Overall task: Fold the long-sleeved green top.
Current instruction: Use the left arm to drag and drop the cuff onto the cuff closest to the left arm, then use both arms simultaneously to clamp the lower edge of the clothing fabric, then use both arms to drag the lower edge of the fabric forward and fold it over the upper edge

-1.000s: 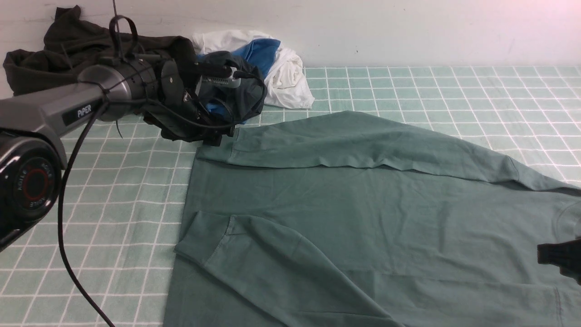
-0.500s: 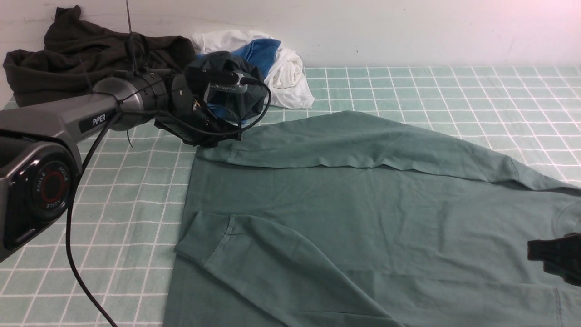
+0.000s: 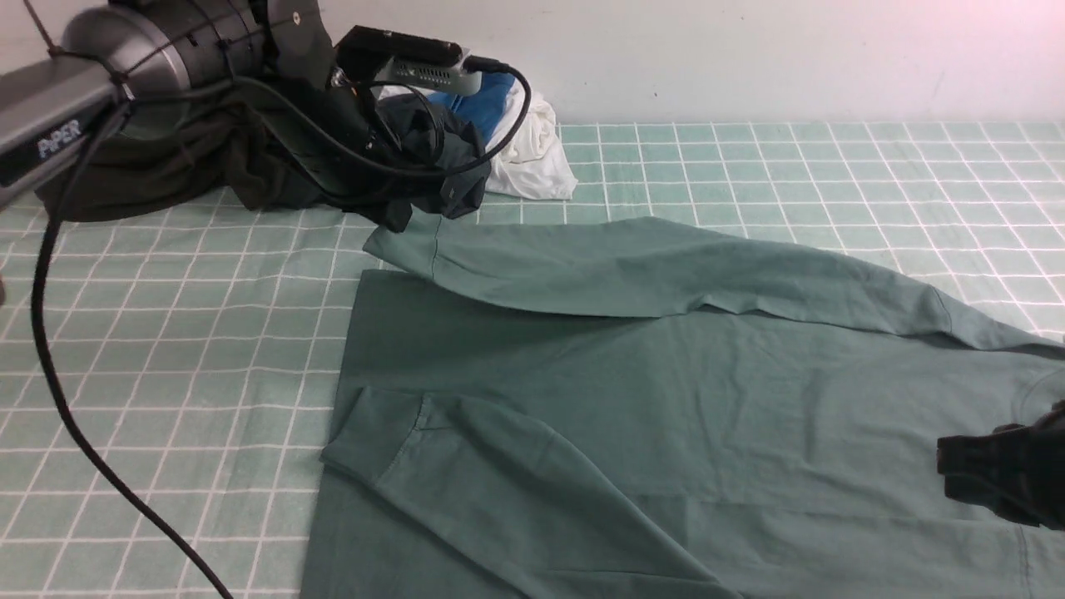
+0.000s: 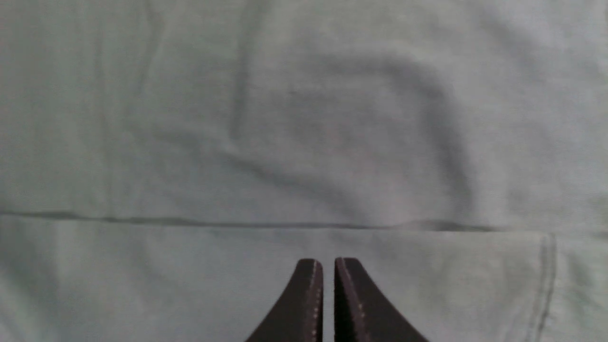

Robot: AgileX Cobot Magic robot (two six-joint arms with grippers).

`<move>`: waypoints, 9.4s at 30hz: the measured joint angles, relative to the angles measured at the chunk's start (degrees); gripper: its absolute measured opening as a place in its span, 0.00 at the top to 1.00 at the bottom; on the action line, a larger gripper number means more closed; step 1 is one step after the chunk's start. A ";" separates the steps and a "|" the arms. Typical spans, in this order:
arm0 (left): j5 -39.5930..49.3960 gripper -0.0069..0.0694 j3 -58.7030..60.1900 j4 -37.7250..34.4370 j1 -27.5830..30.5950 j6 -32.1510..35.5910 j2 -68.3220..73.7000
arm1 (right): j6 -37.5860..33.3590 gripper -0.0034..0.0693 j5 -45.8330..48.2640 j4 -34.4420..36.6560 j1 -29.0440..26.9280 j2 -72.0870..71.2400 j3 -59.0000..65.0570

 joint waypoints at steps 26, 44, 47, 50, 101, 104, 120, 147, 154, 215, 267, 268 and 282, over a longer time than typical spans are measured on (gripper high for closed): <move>-12.09 0.46 61.25 -5.47 -0.39 2.22 -32.82 | -14.99 0.91 20.55 8.78 0.44 0.00 -6.22; -5.98 0.29 70.72 7.54 -34.84 10.18 -36.81 | -6.04 0.96 34.89 -6.47 26.85 -6.48 -14.46; -10.22 0.29 72.85 7.59 -35.99 10.28 -36.81 | -5.77 0.96 34.66 -8.05 26.96 -6.53 -14.46; -10.75 0.29 73.82 7.01 -36.03 10.84 -36.81 | -5.77 0.96 34.29 -8.63 26.96 -6.53 -14.46; -7.85 0.47 68.59 15.38 -43.87 -9.68 -32.54 | -5.32 0.96 32.31 -14.18 26.96 -6.53 -14.46; -8.42 0.63 68.59 15.38 -43.87 -9.68 -32.54 | -5.32 0.96 32.37 -14.18 26.96 -6.53 -14.46; -0.49 0.90 68.41 15.31 -40.48 -10.53 -40.80 | -8.23 0.96 34.81 -14.45 26.96 -6.53 -14.46; 5.53 0.90 68.46 14.12 -28.44 -2.61 -49.92 | -35.78 0.32 21.39 -18.50 26.96 -3.31 7.35; 5.37 0.90 68.46 14.07 -28.44 -2.56 -49.92 | -36.68 0.37 10.85 -21.69 26.98 1.04 8.78; 7.21 0.89 28.69 25.50 -6.22 -3.23 -30.51 | -36.87 0.94 18.10 -28.21 15.90 16.84 -34.24; 8.25 0.91 13.98 10.96 -2.42 -2.20 -10.50 | -8.67 0.66 11.58 -10.01 20.04 50.14 -52.26; 8.25 0.91 13.98 11.09 -2.42 -2.20 -11.27 | -8.76 0.66 11.37 -9.77 20.12 50.14 -52.26; 9.80 0.91 14.10 11.53 -2.42 -2.20 -14.13 | 3.20 0.66 1.50 -23.98 15.92 54.27 -60.74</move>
